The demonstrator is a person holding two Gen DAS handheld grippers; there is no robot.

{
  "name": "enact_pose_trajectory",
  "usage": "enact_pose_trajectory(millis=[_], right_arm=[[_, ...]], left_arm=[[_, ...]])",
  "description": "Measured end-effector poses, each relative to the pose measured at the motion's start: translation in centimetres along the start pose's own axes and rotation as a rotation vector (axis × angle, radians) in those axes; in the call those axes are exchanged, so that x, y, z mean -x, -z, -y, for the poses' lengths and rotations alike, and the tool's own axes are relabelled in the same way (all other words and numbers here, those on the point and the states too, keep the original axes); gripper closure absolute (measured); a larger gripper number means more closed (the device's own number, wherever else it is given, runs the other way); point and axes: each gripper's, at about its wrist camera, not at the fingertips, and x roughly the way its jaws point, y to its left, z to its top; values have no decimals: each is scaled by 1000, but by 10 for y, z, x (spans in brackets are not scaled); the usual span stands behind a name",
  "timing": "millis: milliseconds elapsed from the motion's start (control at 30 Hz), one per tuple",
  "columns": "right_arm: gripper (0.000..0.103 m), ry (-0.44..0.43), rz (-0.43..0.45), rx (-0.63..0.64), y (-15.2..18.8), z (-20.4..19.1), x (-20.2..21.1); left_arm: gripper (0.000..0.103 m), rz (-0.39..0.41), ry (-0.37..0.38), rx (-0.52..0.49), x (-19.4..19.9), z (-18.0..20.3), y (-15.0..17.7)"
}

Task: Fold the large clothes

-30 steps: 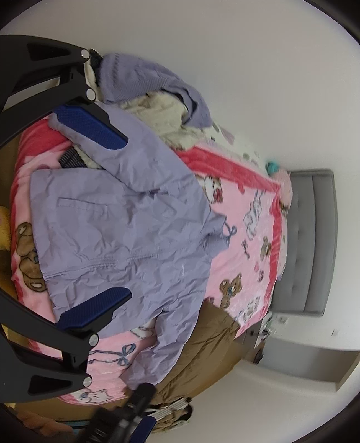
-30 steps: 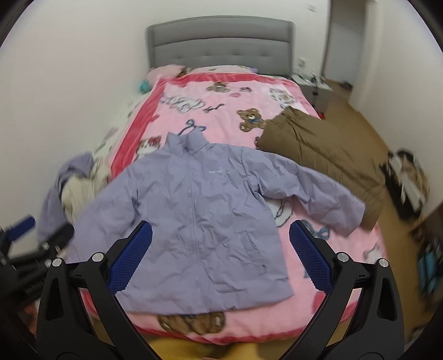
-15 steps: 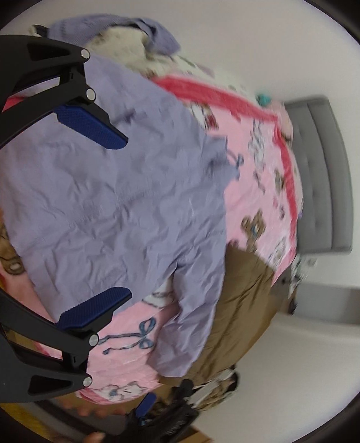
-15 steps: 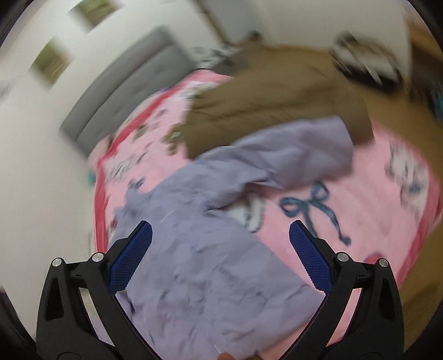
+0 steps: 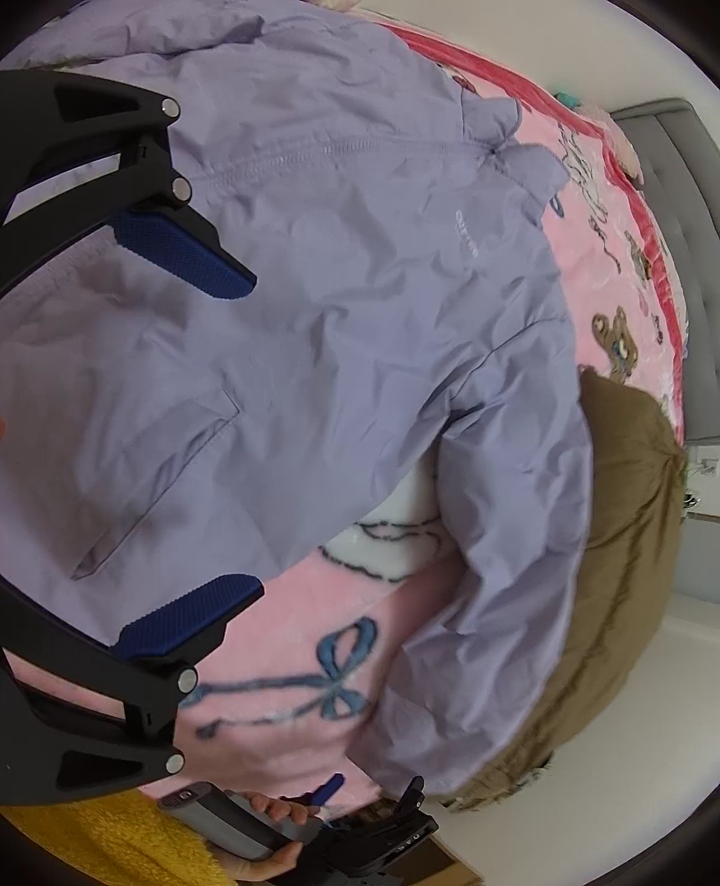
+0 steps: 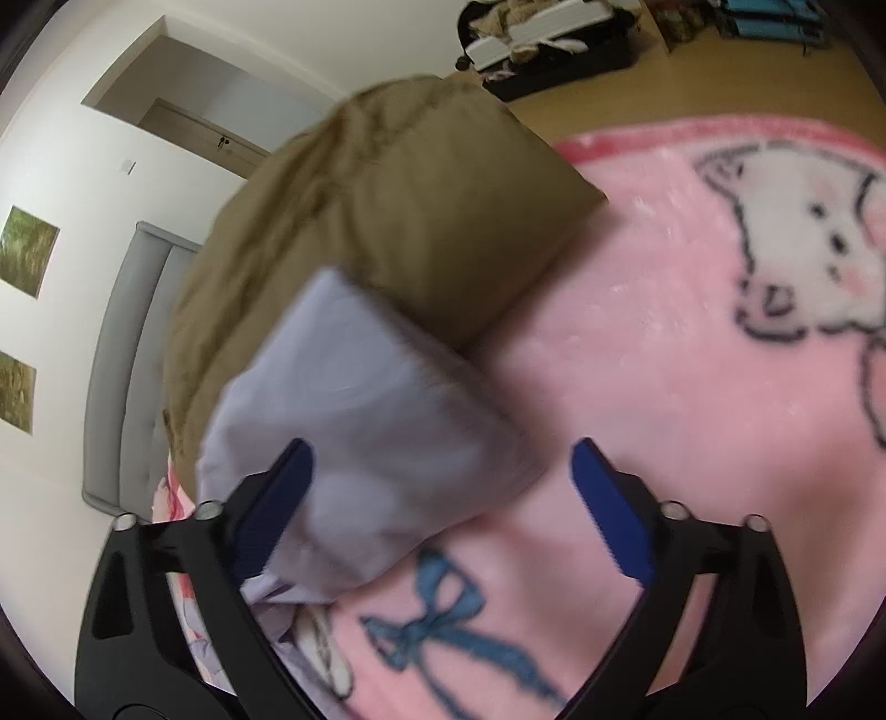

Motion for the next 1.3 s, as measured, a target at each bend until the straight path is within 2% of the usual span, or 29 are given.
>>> enact_pose_trajectory(millis=[100,200,267,300,367,400,433,467,633,733,833,1000,1100,1133,1233,1300], right_arm=[[19,-70,-1,-27,3,17,-20],[22,-108,37,3,6,20,-31],[51,-159,14,25,9,14,-40],[54,-158,3,32,12,11,-45],[70,-171,-3,56,12,3,-51],[74,-185,-12,50,11,0,-53],[85,-195,-14,41,10,-1,-53],[92,-205,-13,30,9,-5,-52],[96,-257,-2,101,-1,-56,-19],[96,-335,-30,242,-8,-122,19],[97,-423,-95,417,-5,-198,50],[97,-610,-271,643,41,-331,56],[98,-731,-380,810,105,-403,46],[98,-759,-402,856,126,-416,52],[98,-780,-548,995,213,-473,26],[98,-776,-630,1028,251,-489,2]], left_arm=[[5,-20,-13,-13,-18,3,2],[5,-44,-10,-17,-31,3,5],[5,-55,-17,-21,-37,4,7],[5,-62,-18,-20,-40,4,8],[5,-68,-18,-18,-44,5,10],[5,-70,-19,-18,-45,5,10],[5,-72,-22,-19,-47,5,11],[5,-72,-22,-18,-47,6,11],[5,-54,-26,-10,-41,8,11],[5,-43,-35,-6,-30,7,9],[5,-42,-39,23,-16,0,11],[5,-26,-43,99,6,-24,20],[5,14,-47,173,20,-52,30],[5,23,-48,197,22,-63,33],[5,44,-33,270,25,-102,43],[5,50,-30,307,23,-125,51]])
